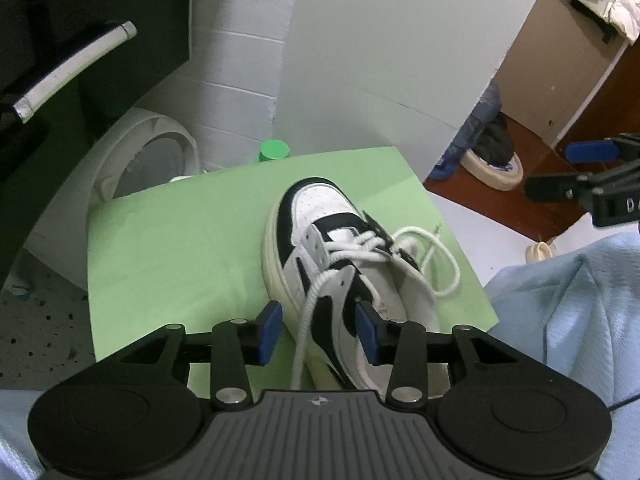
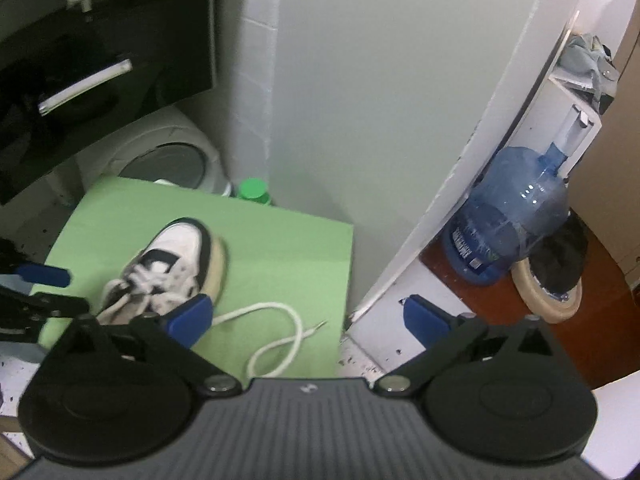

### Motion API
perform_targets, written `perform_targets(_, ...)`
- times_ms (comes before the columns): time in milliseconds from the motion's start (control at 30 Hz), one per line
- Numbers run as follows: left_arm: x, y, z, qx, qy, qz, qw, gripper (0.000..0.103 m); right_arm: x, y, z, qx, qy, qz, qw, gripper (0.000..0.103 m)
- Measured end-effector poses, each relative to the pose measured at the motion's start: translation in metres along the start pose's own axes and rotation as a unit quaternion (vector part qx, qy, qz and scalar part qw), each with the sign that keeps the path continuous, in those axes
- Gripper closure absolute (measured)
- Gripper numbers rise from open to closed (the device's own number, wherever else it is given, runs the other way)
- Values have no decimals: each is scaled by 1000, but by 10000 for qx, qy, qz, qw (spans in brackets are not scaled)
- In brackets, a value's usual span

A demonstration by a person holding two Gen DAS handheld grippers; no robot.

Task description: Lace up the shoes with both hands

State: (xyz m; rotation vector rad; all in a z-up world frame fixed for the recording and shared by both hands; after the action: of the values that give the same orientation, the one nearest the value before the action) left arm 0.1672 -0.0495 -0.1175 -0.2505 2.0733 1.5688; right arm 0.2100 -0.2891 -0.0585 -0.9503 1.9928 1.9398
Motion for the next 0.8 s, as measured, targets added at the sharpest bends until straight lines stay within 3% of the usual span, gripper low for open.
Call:
perform_targets(267,-8,0,21,-331,419,-113,9985,58,2,-37,11,-679,373,502,9957,1)
perform_targets(367,-10,0,28,-472,525,-156,9974,55,12,-59,25,-930,486,1006,9894,17)
perform_targets(467,-12,0,33,-524,607,-186,9966,55,21,-81,39,-1178,597,1506,9797,41)
perform_targets(533,-13,-1,37,-568,679,-203,9959,55,24,-99,31,-1198,-28,1739,9774,65)
perform_targets(600,-14,-1,41,-609,767,-221,9949,55,27,-118,16,-1182,-948,1934,9694,74)
perform_targets(700,-15,-2,47,-633,900,-205,9937,55,39,-141,-1,-1249,-2304,2237,9387,76)
perform_targets(800,-15,-3,49,-605,970,-197,9933,55,48,-155,-8,-1077,-2858,2386,9219,77)
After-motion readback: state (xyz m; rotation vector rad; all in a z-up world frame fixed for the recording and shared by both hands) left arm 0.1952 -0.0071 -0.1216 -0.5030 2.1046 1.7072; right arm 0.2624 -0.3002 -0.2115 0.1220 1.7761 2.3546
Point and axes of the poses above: each gripper's, at about its wrist camera, not at the fingertips, and y roughly against the way its jaws point, z to its left, x to its underside, the point moved 6 cm from there along -y, roughly the way its jaws point, and after that the axes turned 1 degree about y, right-handed, at the moved point
